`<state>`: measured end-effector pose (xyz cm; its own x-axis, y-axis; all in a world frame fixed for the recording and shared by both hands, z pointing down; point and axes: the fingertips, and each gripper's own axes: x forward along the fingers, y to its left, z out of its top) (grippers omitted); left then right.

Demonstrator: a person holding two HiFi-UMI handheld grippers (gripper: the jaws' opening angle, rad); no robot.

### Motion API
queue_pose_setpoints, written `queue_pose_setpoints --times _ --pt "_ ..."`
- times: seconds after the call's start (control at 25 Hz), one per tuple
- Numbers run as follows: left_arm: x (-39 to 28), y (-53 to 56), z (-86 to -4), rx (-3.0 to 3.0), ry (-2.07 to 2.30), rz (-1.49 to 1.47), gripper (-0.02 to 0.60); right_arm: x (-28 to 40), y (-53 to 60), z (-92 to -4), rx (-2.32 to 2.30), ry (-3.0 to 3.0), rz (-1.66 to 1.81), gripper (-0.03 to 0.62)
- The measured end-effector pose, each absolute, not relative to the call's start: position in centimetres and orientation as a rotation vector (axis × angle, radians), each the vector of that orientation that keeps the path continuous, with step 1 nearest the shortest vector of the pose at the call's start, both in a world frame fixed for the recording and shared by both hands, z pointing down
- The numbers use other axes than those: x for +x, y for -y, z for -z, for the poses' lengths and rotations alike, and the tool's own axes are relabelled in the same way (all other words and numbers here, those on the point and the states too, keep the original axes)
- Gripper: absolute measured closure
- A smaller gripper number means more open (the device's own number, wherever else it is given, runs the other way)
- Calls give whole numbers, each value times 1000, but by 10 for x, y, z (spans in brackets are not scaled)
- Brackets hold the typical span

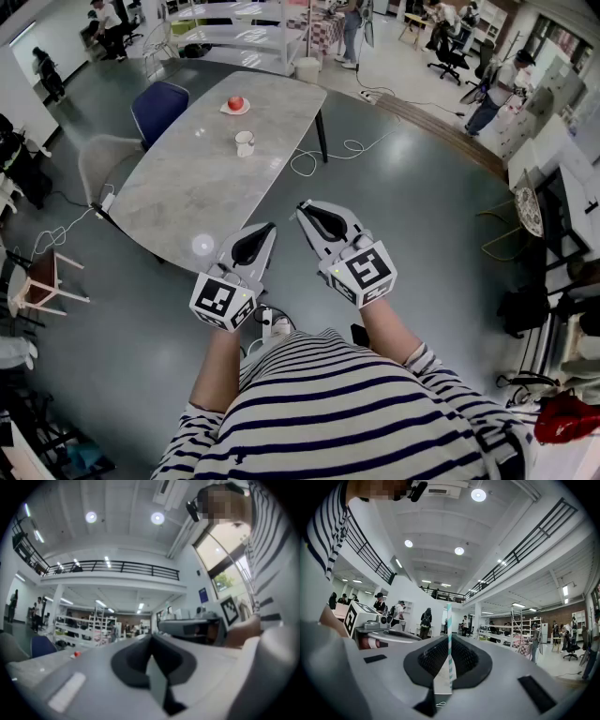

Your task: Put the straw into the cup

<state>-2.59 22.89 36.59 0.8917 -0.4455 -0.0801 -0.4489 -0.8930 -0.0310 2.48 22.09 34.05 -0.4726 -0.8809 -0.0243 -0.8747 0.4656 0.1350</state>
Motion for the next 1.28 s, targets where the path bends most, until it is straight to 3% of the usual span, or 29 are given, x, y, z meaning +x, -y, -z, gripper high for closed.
queue_pose_setpoints --times 1.28 --pt "-27 -176 -368 -3002 -687 -93 575 15 -181 -329 1587 2627 342 571"
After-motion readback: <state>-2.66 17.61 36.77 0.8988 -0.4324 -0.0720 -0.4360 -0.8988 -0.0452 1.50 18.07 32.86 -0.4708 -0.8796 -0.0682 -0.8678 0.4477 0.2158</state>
